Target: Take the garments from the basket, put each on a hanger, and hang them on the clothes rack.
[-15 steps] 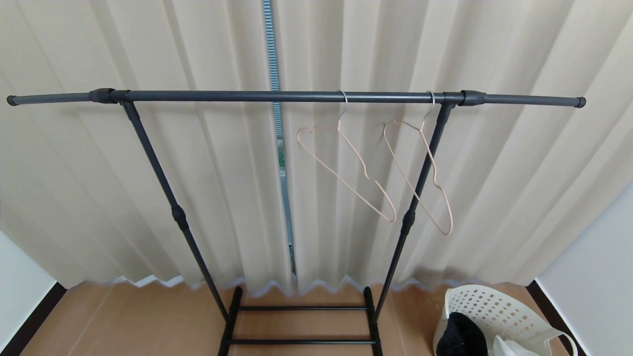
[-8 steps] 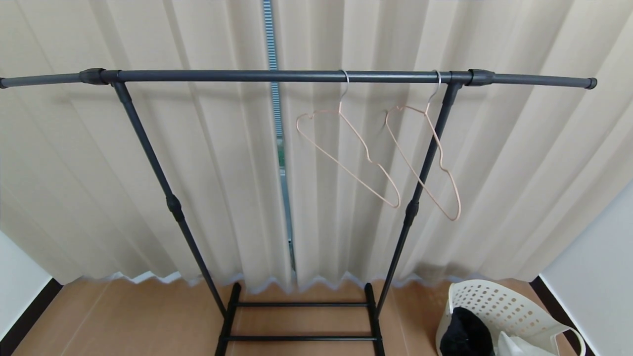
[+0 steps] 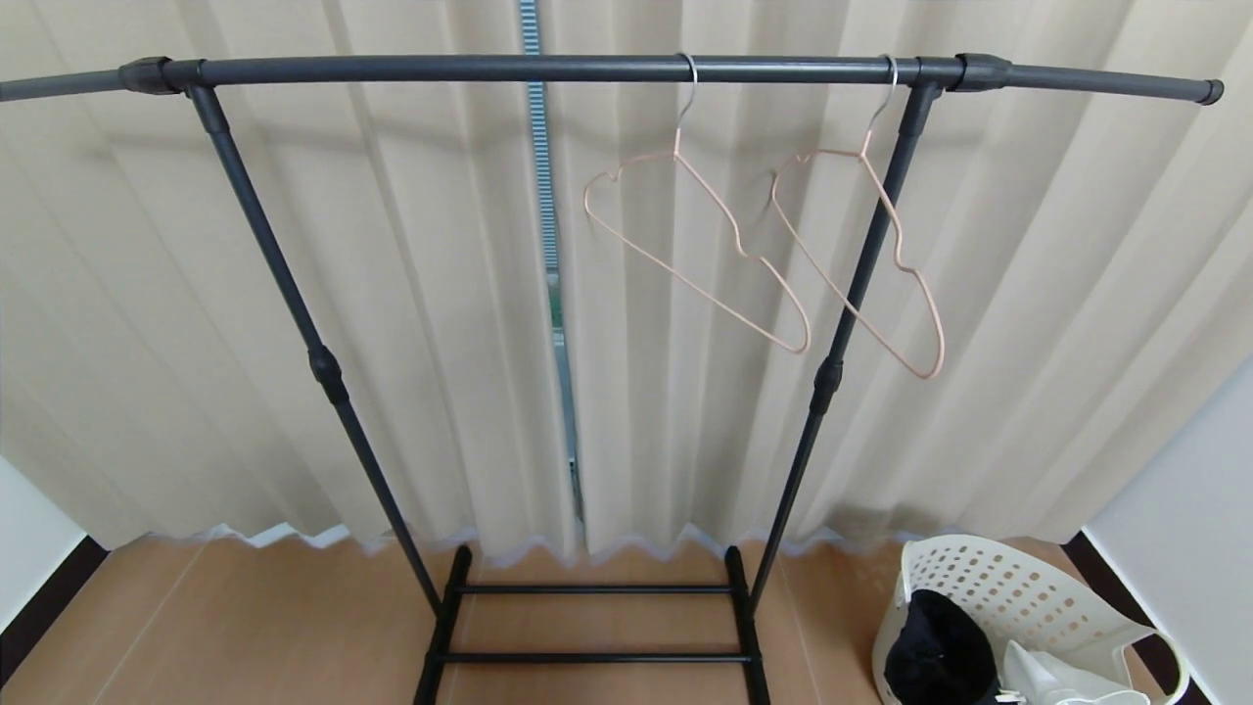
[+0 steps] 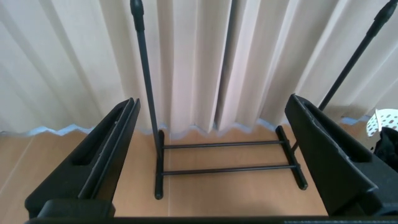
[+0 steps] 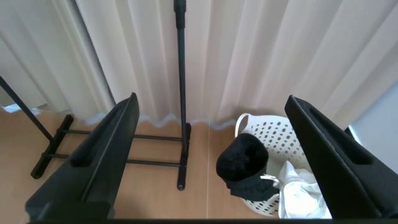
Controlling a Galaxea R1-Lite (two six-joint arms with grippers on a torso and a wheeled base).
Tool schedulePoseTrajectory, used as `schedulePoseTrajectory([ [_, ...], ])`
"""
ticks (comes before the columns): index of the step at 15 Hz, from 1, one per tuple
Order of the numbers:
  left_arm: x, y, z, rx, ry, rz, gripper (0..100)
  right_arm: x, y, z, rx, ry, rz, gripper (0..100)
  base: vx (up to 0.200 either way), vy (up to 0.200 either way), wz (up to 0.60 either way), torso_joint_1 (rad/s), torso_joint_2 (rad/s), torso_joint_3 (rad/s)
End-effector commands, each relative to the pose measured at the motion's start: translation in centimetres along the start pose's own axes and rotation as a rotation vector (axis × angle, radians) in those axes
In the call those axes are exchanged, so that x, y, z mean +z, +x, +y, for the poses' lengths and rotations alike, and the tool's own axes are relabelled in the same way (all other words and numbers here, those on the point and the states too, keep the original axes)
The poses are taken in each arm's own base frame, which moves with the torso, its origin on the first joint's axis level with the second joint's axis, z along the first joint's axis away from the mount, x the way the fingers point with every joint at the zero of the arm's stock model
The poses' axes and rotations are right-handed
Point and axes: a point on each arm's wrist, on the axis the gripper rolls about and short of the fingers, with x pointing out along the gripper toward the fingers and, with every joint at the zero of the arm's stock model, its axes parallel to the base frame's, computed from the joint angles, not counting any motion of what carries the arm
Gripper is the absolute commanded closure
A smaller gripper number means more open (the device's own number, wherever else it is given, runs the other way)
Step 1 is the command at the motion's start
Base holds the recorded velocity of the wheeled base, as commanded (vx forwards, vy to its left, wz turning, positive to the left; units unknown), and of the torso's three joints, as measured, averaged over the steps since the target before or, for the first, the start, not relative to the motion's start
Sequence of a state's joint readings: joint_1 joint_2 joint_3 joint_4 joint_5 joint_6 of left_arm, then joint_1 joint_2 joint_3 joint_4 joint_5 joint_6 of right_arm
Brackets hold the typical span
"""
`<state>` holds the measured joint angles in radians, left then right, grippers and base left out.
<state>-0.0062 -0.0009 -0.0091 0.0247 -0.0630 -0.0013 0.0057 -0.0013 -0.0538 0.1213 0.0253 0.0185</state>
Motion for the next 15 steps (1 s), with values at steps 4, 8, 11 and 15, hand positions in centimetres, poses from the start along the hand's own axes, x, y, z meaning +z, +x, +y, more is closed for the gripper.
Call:
schedulePoseTrajectory([
  [4, 0.01, 0.01, 0.00, 0.000, 0.000, 0.001, 0, 0.00, 0.01, 0.00, 0.001, 0.000, 0.001, 0, 0.000, 0.000, 0.00, -0.189, 0.53, 0.331],
  [8, 0.01, 0.01, 0.00, 0.000, 0.000, 0.001, 0, 0.00, 0.01, 0.00, 0.001, 0.001, 0.001, 0, 0.000, 0.000, 0.00, -0.155, 0.50, 0.342],
  [11, 0.01, 0.01, 0.00, 0.000, 0.000, 0.001, 0, 0.00, 0.01, 0.00, 0.000, 0.001, 0.001, 0, 0.000, 0.000, 0.00, -0.132, 0.48, 0.351],
  [15, 0.01, 0.01, 0.00, 0.000, -0.002, 0.001, 0, 0.00, 0.01, 0.00, 0.001, 0.000, 0.001, 0, 0.000, 0.000, 0.00, -0.095, 0.47, 0.361],
])
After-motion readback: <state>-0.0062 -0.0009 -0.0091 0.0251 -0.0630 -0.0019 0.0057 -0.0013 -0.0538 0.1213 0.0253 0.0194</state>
